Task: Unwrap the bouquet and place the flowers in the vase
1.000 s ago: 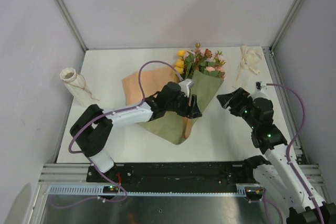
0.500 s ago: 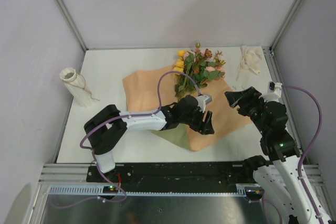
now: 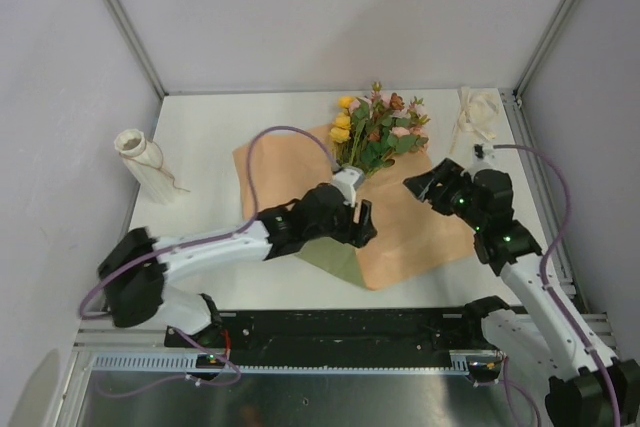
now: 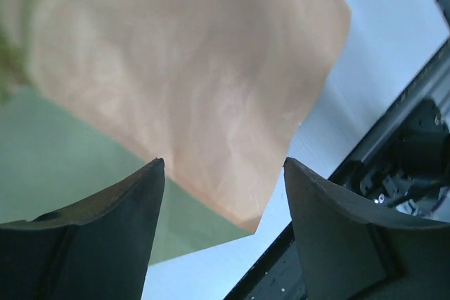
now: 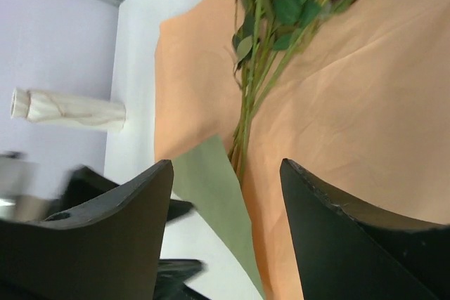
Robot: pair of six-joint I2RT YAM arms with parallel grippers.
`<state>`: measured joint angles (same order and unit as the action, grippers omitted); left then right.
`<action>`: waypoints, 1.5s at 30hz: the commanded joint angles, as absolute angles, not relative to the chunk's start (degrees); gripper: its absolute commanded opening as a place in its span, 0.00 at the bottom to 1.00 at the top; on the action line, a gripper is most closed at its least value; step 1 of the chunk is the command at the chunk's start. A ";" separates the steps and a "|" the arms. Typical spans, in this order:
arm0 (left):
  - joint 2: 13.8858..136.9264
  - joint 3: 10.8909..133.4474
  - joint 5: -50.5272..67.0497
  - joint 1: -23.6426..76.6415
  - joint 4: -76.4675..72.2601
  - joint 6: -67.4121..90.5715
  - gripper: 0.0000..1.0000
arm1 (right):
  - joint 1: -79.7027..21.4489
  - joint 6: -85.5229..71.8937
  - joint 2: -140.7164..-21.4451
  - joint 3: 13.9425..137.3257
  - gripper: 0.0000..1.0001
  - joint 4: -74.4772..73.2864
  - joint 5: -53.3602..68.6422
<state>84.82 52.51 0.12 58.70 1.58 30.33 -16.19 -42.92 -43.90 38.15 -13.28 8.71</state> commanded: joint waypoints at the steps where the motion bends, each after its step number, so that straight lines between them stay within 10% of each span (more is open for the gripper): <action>1: 71.45 52.84 -18.59 58.43 12.58 26.12 0.78 | -17.08 -40.55 -49.59 34.71 0.69 2.12 21.34; 7: 56.08 51.32 -31.50 58.07 26.01 22.13 0.99 | -20.63 -36.38 -61.49 34.18 0.72 13.19 29.30; 29: 25.83 46.15 -41.69 58.01 48.04 19.96 1.00 | -25.90 -30.87 -102.27 47.17 0.74 28.55 46.81; 45: 26.56 46.25 -42.43 58.01 48.07 19.73 1.00 | -40.88 -24.27 -98.64 50.03 0.70 14.42 42.46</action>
<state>27.44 45.89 -40.49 58.30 48.27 20.64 -35.68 -28.51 -104.22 48.45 19.99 44.25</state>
